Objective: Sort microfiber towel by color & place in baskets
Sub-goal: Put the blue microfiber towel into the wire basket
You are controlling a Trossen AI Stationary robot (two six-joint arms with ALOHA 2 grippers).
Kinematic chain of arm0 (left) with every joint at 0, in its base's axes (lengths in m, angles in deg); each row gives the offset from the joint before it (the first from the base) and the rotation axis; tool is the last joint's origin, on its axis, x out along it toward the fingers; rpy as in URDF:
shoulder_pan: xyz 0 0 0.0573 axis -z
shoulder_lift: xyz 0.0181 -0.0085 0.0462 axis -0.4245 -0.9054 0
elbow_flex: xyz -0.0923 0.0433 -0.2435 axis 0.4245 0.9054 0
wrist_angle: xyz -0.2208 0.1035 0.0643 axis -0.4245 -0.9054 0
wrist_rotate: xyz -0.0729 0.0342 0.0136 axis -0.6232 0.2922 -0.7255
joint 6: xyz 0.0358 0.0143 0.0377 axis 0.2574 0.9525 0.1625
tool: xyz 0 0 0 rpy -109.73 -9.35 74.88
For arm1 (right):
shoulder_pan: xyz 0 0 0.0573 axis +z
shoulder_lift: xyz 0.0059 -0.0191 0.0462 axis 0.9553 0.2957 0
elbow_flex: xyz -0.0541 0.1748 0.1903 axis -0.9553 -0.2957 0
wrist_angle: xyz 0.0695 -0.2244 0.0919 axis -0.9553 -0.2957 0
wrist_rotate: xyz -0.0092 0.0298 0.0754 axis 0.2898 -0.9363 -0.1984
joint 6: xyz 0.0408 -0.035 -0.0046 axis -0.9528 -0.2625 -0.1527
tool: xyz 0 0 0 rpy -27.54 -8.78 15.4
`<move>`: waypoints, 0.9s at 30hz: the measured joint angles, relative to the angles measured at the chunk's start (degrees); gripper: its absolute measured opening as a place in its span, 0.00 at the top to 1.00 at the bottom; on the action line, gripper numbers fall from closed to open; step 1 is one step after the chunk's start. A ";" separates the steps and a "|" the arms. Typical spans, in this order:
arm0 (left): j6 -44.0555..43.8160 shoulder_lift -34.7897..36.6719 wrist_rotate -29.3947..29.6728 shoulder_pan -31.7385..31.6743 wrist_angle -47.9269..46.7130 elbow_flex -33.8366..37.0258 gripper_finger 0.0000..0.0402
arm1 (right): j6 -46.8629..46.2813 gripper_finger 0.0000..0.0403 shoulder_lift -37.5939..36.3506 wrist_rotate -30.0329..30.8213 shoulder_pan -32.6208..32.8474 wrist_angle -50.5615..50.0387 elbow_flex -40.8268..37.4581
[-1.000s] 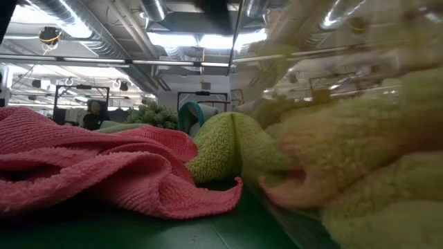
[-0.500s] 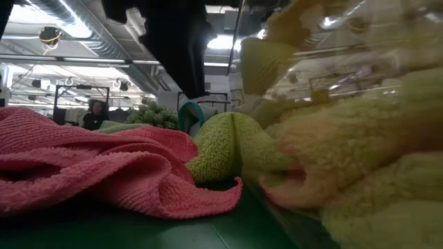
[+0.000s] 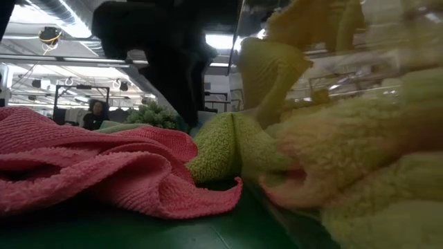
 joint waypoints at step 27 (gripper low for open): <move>0.16 0.04 3.70 -4.25 -1.60 -5.68 0.99 | 0.02 0.63 0.00 0.03 0.01 0.02 0.00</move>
